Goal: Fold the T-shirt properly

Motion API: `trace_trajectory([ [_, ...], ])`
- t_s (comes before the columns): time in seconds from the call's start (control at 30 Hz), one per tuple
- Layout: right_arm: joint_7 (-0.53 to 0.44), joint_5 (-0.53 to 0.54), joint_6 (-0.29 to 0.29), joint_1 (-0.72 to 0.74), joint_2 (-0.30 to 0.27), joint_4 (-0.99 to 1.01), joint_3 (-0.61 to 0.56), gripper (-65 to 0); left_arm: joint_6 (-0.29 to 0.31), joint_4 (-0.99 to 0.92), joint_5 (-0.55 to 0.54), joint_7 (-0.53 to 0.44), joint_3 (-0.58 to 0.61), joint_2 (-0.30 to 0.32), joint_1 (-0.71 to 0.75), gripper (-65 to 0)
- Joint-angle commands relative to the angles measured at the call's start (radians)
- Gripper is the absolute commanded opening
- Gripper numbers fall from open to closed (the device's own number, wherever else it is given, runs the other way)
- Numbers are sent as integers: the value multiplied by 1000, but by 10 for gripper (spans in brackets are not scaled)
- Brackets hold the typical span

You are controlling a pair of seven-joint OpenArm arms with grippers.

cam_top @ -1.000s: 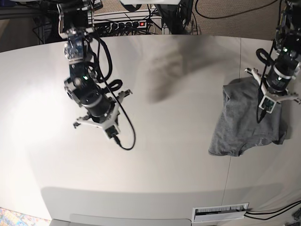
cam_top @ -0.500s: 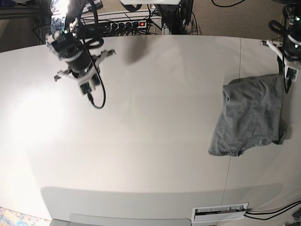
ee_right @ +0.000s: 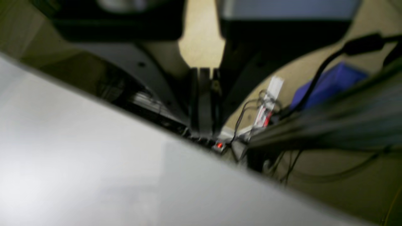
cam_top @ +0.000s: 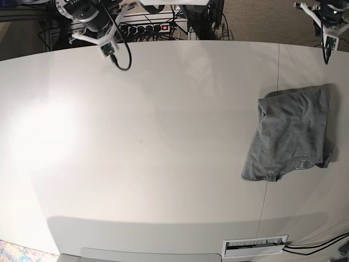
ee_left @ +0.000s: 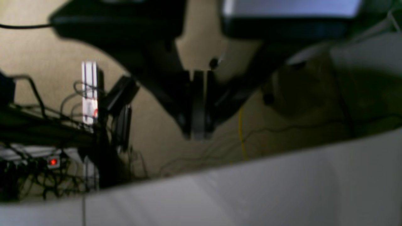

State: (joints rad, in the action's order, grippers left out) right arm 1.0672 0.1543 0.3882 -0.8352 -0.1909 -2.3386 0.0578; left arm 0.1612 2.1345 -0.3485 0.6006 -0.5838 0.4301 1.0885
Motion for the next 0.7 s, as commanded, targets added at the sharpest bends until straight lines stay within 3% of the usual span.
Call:
trace_trajectory([
  [0.0,-12,2,-1,-38,-3,-18,3,-650,-3,13,-8,-13,-10,10,32,-650],
  [0.17,-12,2,0,-176,-3,-18,3,-650,3,2,-105,6,-10,10,107,-650],
  [0.37,-75,-26,1,-310,-3,-2,3,-650,177,-97,-251,2,-4,-16,130,-650],
  [0.5,-149,-40,0,-301,-3,155,3,-650,233,-254,-272,-32,63,-20,92,-650],
  [0.67,-171,-40,0,-192,-3,418,3,-650,233,-484,-231,-92,172,-20,-19,-650],
])
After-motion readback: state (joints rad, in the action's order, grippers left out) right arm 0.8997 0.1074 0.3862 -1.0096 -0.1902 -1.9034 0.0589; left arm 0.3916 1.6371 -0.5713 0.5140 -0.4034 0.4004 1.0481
